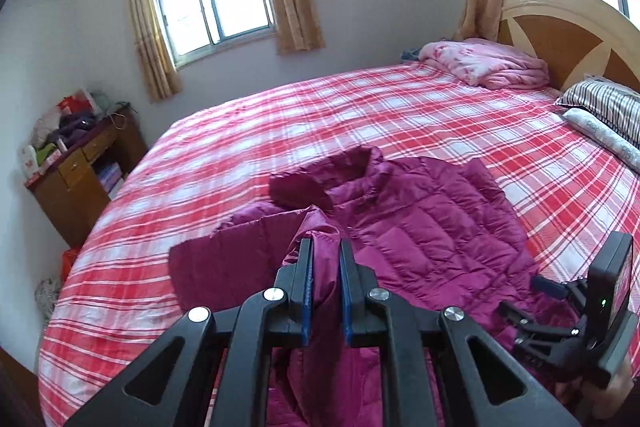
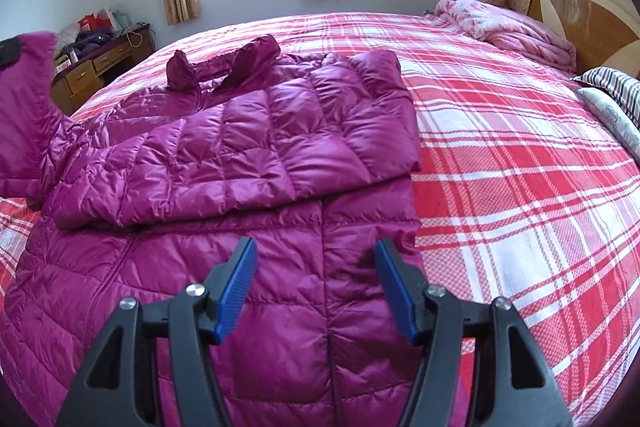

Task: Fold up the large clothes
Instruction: 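Grasp the other sleeve with the left tool and fold it across the body, then open the left tool to release the sleeve onto the jacket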

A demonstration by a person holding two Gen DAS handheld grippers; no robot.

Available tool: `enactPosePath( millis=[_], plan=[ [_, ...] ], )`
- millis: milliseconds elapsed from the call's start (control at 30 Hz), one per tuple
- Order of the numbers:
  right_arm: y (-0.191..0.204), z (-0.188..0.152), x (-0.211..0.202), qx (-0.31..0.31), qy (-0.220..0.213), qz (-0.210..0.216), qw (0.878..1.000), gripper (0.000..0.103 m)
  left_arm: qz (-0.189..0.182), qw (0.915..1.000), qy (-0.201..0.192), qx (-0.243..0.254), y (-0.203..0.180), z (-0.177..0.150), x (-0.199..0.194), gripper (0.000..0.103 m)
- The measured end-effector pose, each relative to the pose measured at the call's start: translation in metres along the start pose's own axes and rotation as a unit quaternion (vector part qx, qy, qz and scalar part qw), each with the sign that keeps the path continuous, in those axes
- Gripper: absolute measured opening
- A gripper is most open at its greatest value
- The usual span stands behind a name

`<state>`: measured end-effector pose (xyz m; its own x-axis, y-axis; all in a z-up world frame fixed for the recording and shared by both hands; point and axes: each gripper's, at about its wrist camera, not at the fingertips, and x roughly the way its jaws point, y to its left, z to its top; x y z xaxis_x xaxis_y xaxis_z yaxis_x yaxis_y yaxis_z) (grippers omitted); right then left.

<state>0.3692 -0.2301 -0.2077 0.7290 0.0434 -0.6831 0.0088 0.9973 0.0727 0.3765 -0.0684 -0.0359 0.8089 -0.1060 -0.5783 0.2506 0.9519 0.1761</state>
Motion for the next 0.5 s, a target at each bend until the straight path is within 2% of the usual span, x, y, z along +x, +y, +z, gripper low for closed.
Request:
enactPosePath(
  millis=[300,500],
  plan=[
    [0.006,-0.003,0.003,-0.015,0.004,-0.012,1.0,0.066,-0.02,0.9997,0.016,0.006,-0.049,-0.006,0.049,0.011],
    [0.004,-0.003,0.005,-0.01,0.009,-0.005,1.0,0.067,-0.036,0.9989,0.026,0.013,-0.075,-0.01,0.069,0.011]
  ],
)
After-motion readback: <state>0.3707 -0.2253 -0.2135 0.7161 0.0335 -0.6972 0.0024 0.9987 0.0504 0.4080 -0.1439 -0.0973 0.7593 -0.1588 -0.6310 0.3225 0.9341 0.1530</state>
